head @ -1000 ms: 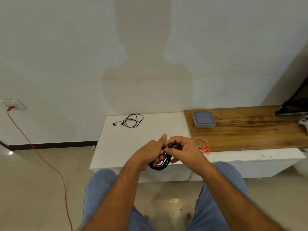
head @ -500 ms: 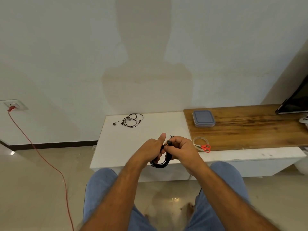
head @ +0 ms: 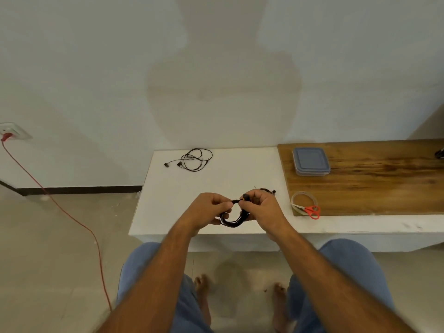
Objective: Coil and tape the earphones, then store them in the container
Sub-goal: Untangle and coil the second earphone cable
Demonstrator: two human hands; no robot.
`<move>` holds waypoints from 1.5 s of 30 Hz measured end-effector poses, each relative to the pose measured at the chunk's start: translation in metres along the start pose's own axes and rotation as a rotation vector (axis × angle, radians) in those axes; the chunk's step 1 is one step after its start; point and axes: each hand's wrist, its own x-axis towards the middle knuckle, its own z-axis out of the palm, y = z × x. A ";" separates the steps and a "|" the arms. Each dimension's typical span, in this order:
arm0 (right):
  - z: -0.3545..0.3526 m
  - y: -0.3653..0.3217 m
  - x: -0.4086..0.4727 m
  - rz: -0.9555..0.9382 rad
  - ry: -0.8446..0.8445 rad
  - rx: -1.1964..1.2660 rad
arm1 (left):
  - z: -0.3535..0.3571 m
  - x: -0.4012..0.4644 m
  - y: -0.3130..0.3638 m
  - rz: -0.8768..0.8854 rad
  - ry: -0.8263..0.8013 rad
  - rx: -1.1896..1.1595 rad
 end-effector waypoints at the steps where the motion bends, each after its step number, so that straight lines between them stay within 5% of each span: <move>1: 0.003 0.007 0.012 0.021 0.006 -0.010 | -0.004 0.012 -0.007 -0.003 0.016 0.022; 9: 0.026 0.074 0.093 0.163 0.007 -0.148 | -0.014 0.104 -0.063 0.010 0.153 0.439; 19: 0.039 0.141 0.161 0.183 0.026 -0.473 | -0.004 0.172 -0.126 0.016 0.242 0.616; 31: 0.032 0.161 0.201 -0.019 -0.096 -0.891 | 0.000 0.213 -0.159 0.024 0.391 0.701; 45: 0.019 0.155 0.187 -0.017 -0.040 -0.819 | 0.000 0.210 -0.157 0.016 0.392 0.640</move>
